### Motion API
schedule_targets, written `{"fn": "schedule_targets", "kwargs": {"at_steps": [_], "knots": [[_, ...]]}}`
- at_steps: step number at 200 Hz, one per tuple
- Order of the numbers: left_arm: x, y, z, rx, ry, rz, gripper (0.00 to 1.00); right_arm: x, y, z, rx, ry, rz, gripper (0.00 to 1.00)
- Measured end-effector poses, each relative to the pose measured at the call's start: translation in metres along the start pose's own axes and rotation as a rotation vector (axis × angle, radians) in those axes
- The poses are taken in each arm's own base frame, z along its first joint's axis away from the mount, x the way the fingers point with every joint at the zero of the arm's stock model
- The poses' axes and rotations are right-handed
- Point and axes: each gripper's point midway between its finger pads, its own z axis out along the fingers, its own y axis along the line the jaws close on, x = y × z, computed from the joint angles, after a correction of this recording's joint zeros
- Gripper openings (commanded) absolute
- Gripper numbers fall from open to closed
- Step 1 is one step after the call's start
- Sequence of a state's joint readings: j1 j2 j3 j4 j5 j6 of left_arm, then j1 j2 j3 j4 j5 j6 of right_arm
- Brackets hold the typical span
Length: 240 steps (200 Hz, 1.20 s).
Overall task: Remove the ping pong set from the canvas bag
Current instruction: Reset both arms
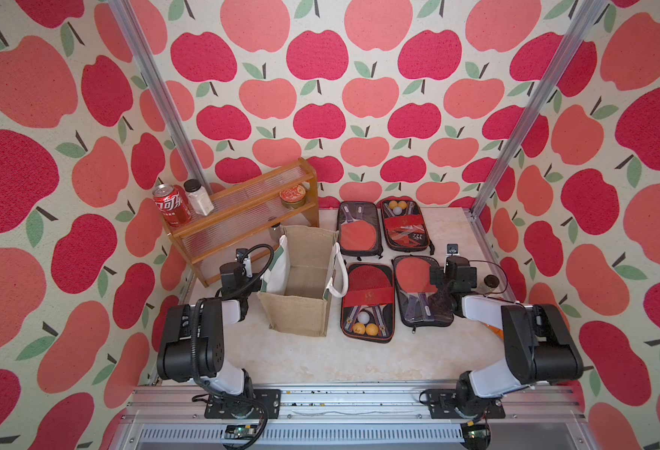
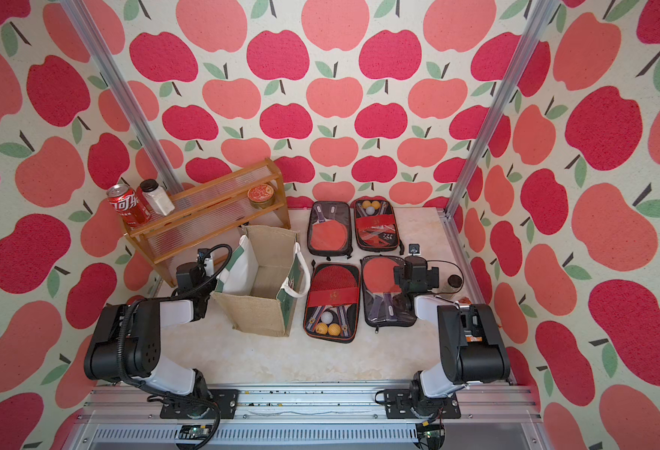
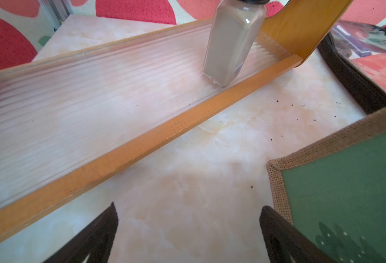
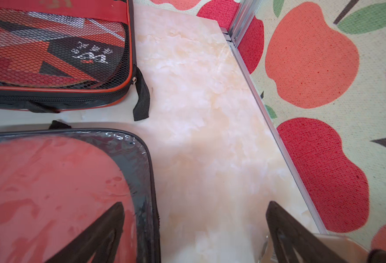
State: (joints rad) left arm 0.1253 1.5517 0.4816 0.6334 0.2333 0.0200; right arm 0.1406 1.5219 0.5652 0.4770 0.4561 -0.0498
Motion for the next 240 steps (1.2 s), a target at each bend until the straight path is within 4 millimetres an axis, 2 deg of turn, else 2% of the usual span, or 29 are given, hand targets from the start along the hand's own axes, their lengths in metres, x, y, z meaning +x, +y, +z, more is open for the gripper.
{"fn": "schedule_targets", "kwargs": {"at_steps": [34, 82, 137, 174, 191, 213, 240], "knots": [[0.015, -0.007, -0.008, 0.036, -0.027, 0.012, 0.99, -0.008, 0.001, 0.001, -0.023, -0.033, 0.011, 0.99], [0.004, -0.005, -0.009, 0.035, -0.073, 0.018, 0.99, -0.008, 0.005, -0.006, -0.063, -0.089, 0.029, 0.99], [0.003, -0.003, -0.010, 0.055, -0.078, 0.010, 1.00, -0.008, -0.003, -0.005, -0.096, -0.141, 0.086, 0.99], [0.003, -0.006, -0.010, 0.068, -0.078, 0.010, 0.99, -0.012, 0.003, -0.006, -0.128, -0.179, 0.097, 0.99], [0.003, -0.007, -0.010, 0.075, -0.078, 0.010, 0.99, -0.005, 0.005, -0.009, -0.134, -0.214, 0.106, 0.99], [0.003, -0.008, -0.010, 0.086, -0.079, 0.010, 1.00, 0.020, 0.010, -0.008, -0.145, -0.180, 0.098, 0.99], [0.001, -0.009, -0.011, 0.092, -0.085, 0.012, 0.99, 0.015, 0.011, -0.008, -0.147, -0.196, 0.100, 0.99]]}}
